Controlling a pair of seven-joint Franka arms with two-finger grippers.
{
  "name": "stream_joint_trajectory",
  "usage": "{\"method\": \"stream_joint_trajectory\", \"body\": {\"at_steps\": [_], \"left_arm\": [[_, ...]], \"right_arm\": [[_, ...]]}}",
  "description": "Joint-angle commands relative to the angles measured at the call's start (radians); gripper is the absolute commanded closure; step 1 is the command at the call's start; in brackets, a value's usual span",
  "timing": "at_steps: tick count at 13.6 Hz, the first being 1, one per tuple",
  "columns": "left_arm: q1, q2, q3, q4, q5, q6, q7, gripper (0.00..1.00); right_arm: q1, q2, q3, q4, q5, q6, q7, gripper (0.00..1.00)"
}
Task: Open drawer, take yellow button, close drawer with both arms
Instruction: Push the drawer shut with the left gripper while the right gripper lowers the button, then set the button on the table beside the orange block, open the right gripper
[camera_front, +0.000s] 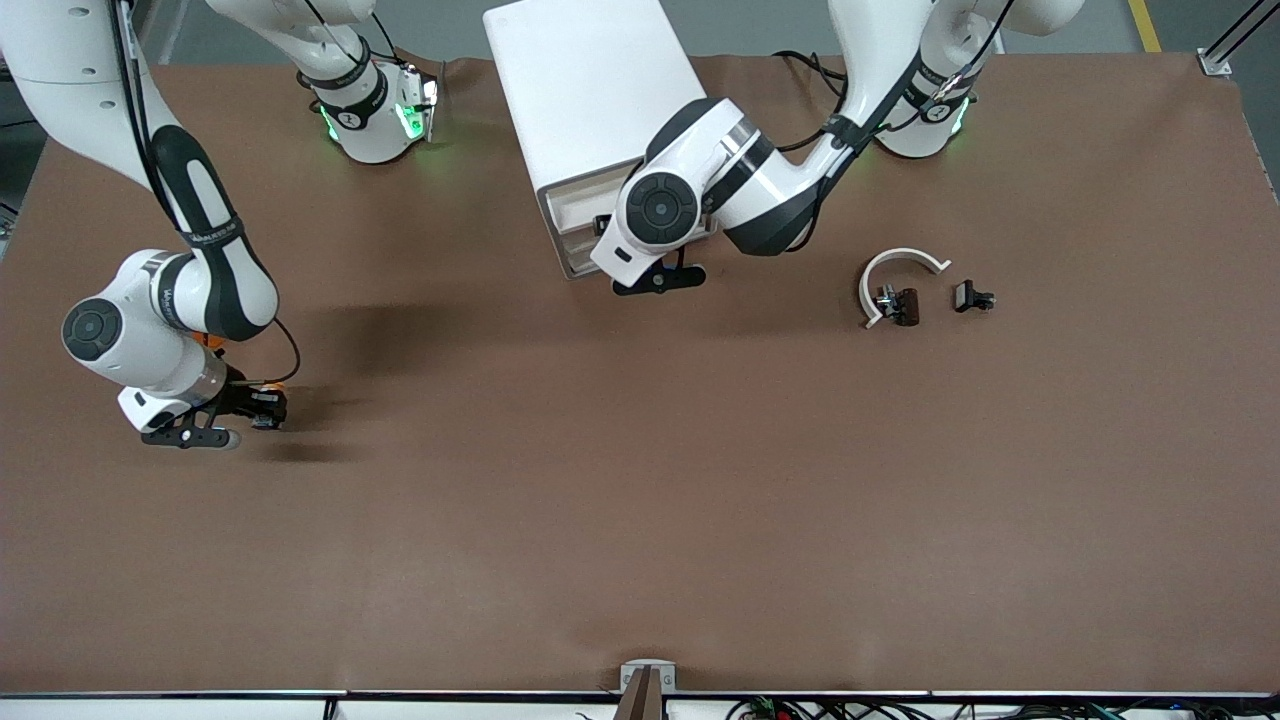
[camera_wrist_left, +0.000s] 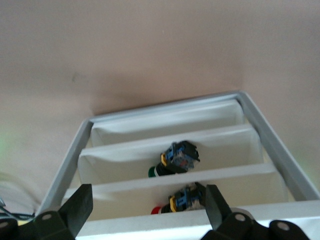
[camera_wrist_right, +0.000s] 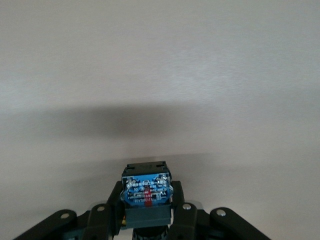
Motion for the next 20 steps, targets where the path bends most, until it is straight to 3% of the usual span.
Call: {"method": "stream_joint_trajectory", "body": {"at_steps": [1, 5, 6, 7, 8, 12, 17, 20], "left_arm": [[0.007, -0.019, -0.038, -0.026, -0.054, -0.004, -0.042, 0.00], [0.006, -0.015, -0.061, -0.027, -0.062, -0.010, -0.072, 0.00], [0.006, -0.013, -0.067, -0.027, -0.065, -0.010, -0.078, 0.00], [0.010, -0.015, -0.067, -0.027, -0.065, -0.010, -0.078, 0.00], [0.019, -0.015, -0.067, -0.024, -0.065, -0.010, -0.078, 0.00], [0.117, -0.022, -0.049, 0.013, -0.047, -0.005, -0.072, 0.00], [0.318, -0.027, -0.047, 0.117, 0.097, -0.008, -0.041, 0.00], [0.442, -0.050, -0.045, 0.137, 0.159, -0.010, 0.074, 0.00]], "right_arm": [[-0.042, 0.041, 0.017, 0.014, 0.008, 0.048, -0.001, 1.00], [-0.042, 0.046, 0.019, 0.022, 0.008, 0.047, 0.001, 1.00], [-0.042, 0.046, 0.017, 0.027, 0.008, 0.042, -0.001, 0.79], [-0.043, 0.046, 0.019, 0.042, 0.008, 0.033, -0.008, 0.06], [-0.042, 0.045, 0.019, 0.046, 0.008, 0.027, -0.010, 0.00], [-0.054, 0.034, 0.017, 0.143, 0.008, -0.150, -0.010, 0.00], [-0.054, -0.049, 0.016, 0.390, 0.004, -0.616, -0.053, 0.00], [-0.048, -0.084, 0.017, 0.554, -0.007, -0.883, -0.053, 0.00]]}}
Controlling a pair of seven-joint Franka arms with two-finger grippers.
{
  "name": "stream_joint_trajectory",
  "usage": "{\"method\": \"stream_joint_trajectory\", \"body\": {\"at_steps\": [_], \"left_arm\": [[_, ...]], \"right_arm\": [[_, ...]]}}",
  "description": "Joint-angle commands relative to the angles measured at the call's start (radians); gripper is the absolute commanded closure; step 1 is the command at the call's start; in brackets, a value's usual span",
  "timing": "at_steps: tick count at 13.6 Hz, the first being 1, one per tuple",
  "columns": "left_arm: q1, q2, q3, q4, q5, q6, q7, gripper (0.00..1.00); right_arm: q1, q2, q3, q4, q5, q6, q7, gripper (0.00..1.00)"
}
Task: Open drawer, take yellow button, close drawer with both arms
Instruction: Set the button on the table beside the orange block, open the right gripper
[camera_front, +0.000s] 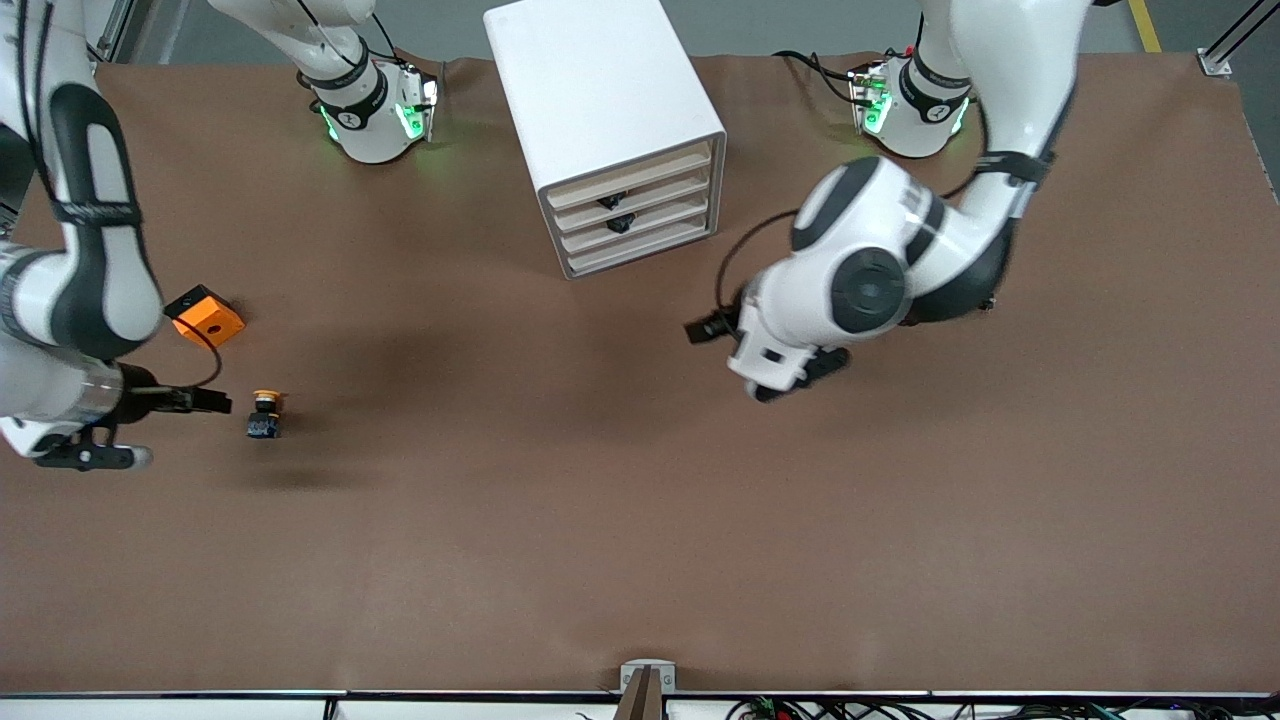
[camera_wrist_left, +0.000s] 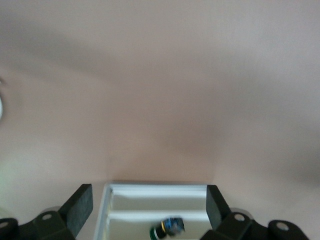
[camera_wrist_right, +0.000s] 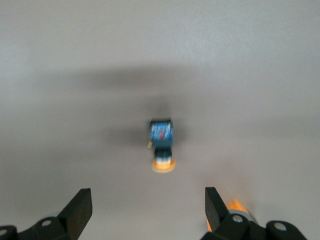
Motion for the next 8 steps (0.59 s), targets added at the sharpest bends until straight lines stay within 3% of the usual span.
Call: {"method": "stream_joint_trajectory", "body": {"at_steps": [1, 6, 8], "left_arm": [[0.091, -0.038, -0.008, 0.004, 0.068, -0.012, 0.083, 0.00], [0.179, -0.111, -0.008, 0.006, 0.325, -0.012, 0.135, 0.00], [0.208, -0.156, -0.008, 0.004, 0.361, -0.013, 0.137, 0.00]], "right_arm": [[-0.008, -0.035, 0.017, 0.131, -0.006, -0.185, -0.011, 0.00], [0.046, -0.150, 0.016, 0.162, -0.010, -0.272, -0.005, 0.00], [0.054, -0.179, 0.014, 0.182, -0.014, -0.307, -0.008, 0.00]]}}
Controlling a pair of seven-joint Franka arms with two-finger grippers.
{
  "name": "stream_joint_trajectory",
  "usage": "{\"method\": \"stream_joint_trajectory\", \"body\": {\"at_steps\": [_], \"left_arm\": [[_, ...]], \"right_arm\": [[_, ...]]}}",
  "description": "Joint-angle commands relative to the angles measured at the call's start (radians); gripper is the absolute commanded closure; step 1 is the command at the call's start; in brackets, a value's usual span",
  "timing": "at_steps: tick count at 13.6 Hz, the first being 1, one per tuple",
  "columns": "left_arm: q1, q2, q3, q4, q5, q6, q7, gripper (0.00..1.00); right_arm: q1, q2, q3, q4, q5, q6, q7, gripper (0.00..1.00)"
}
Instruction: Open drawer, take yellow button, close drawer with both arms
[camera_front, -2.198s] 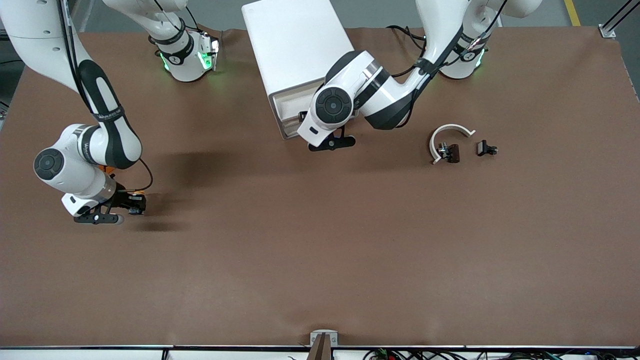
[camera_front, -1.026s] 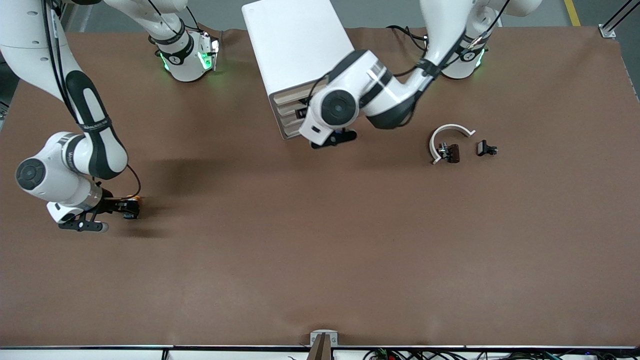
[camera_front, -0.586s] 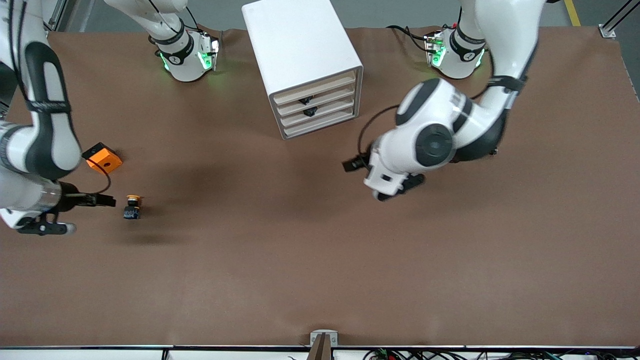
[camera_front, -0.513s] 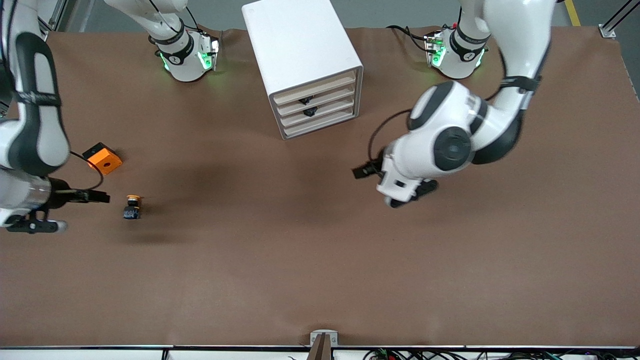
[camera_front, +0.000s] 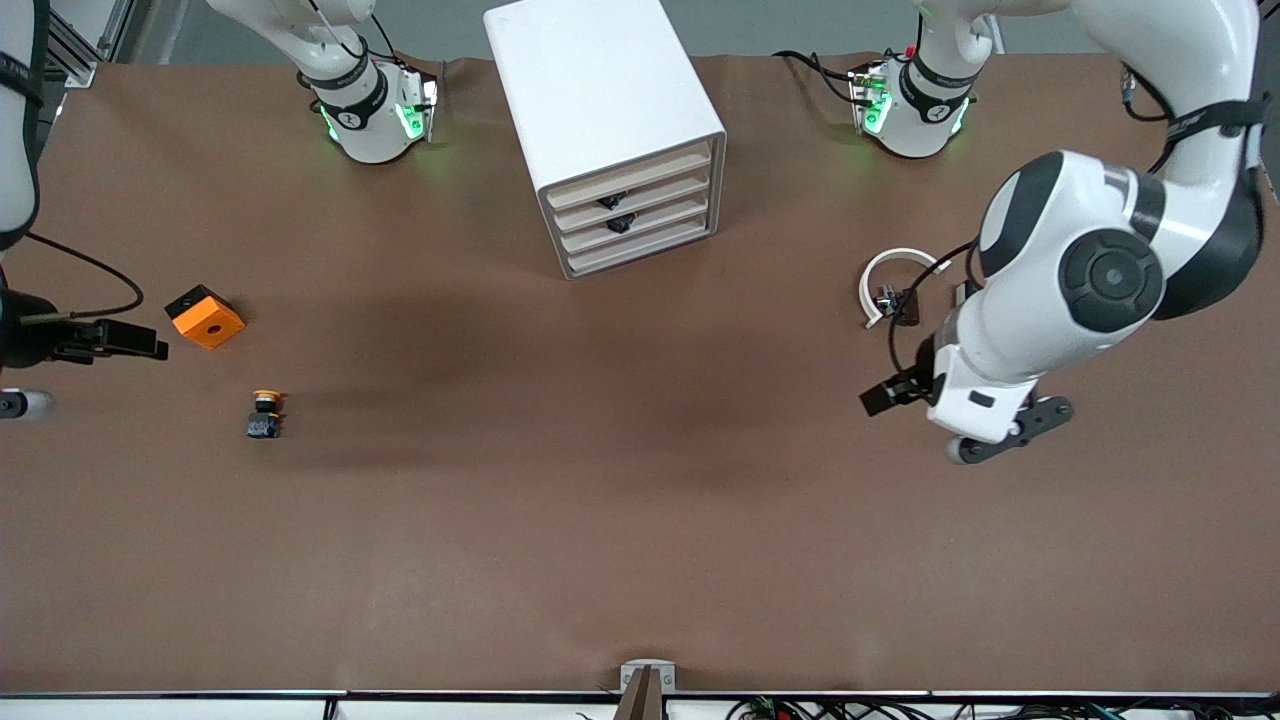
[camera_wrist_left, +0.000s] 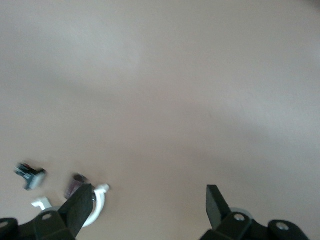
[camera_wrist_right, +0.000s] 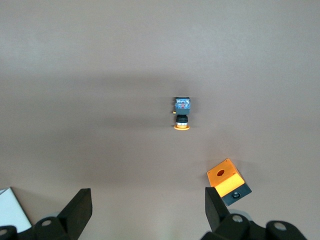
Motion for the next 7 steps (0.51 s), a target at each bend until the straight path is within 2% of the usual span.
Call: {"method": "stream_joint_trajectory", "body": {"at_steps": [1, 4, 7], "left_arm": [[0.035, -0.079, -0.006, -0.013, 0.040, -0.032, 0.020, 0.00], [0.081, -0.157, -0.003, -0.019, 0.032, -0.087, 0.199, 0.00], [0.076, -0.269, 0.064, -0.053, -0.029, -0.150, 0.434, 0.00]], "right_arm": [[0.006, -0.031, 0.002, 0.057, -0.012, -0.045, -0.008, 0.00], [0.007, -0.040, -0.001, 0.118, -0.016, -0.090, 0.000, 0.00], [0.003, -0.048, -0.004, 0.181, -0.006, -0.179, 0.000, 0.00]]}}
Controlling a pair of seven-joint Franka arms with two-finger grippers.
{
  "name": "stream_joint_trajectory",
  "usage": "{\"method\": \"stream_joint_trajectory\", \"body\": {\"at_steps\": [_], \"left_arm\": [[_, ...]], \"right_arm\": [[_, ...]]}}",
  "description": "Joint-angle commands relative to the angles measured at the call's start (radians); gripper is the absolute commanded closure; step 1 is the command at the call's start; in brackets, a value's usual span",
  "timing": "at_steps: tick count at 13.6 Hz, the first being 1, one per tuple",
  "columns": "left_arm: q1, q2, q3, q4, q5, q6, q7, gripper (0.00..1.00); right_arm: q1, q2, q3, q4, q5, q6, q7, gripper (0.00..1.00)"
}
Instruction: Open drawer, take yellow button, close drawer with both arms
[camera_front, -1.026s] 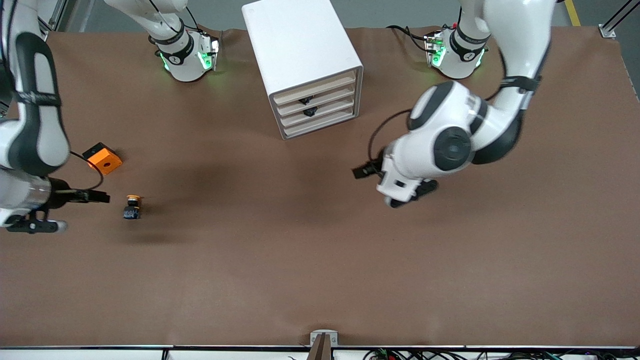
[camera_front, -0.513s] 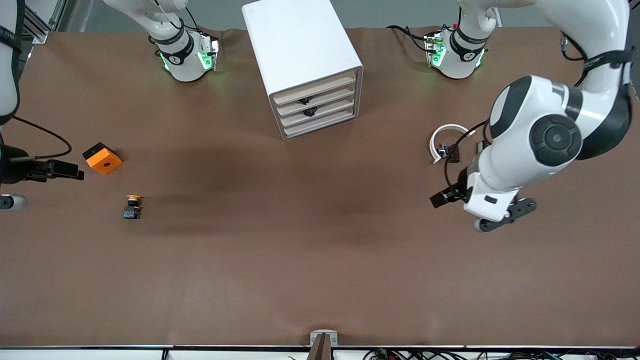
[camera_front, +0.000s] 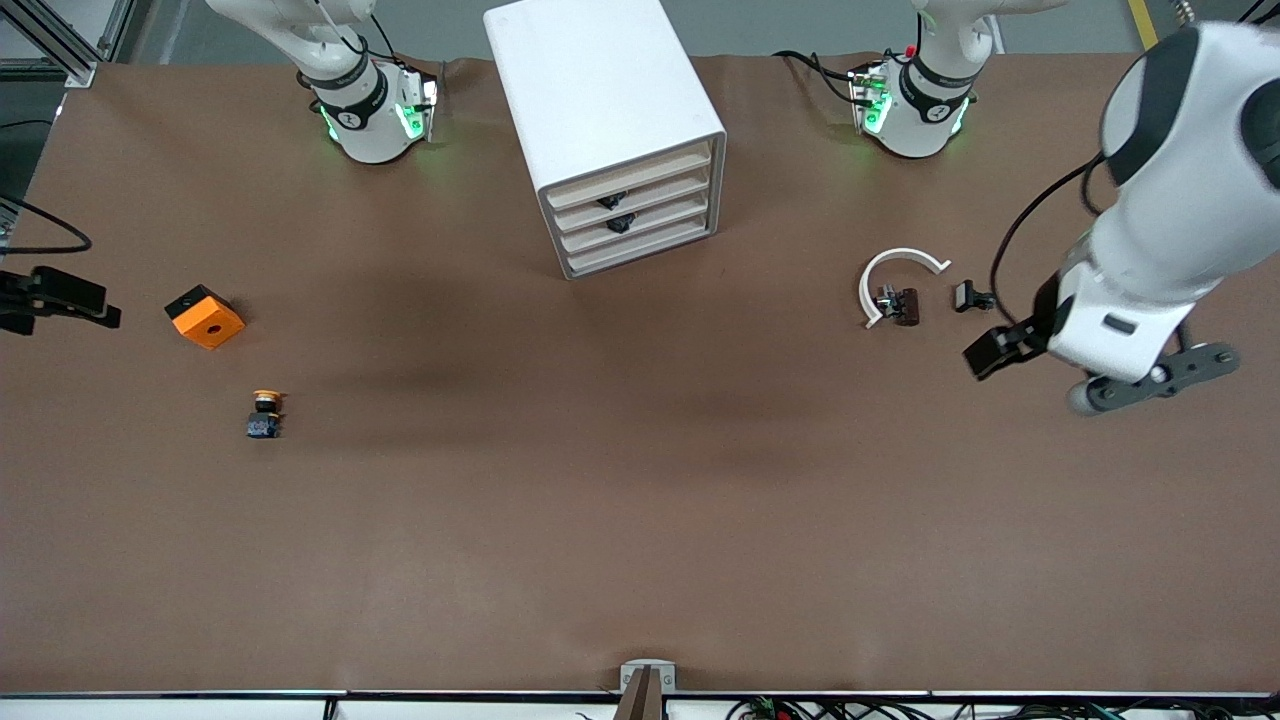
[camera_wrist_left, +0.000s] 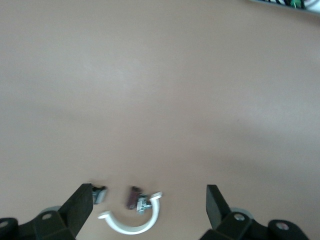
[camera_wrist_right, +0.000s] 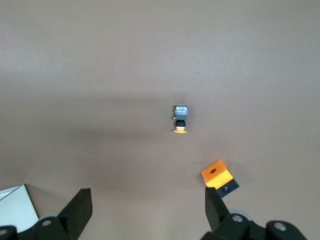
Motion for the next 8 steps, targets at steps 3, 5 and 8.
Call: {"method": "stream_joint_trajectory", "body": {"at_steps": [3, 5, 8], "left_arm": [[-0.001, -0.217, 0.129, -0.151, -0.125, -0.059, 0.243, 0.00], [-0.003, -0.297, 0.166, -0.228, -0.171, -0.059, 0.295, 0.00], [-0.012, -0.406, 0.167, -0.337, -0.174, -0.058, 0.305, 0.00]], "right_arm": [[-0.002, -0.071, 0.003, 0.018, -0.008, -0.108, 0.000, 0.00], [-0.002, -0.103, 0.006, -0.016, -0.005, -0.124, 0.013, 0.00], [0.017, -0.201, 0.010, -0.135, -0.002, -0.083, 0.014, 0.00]]}}
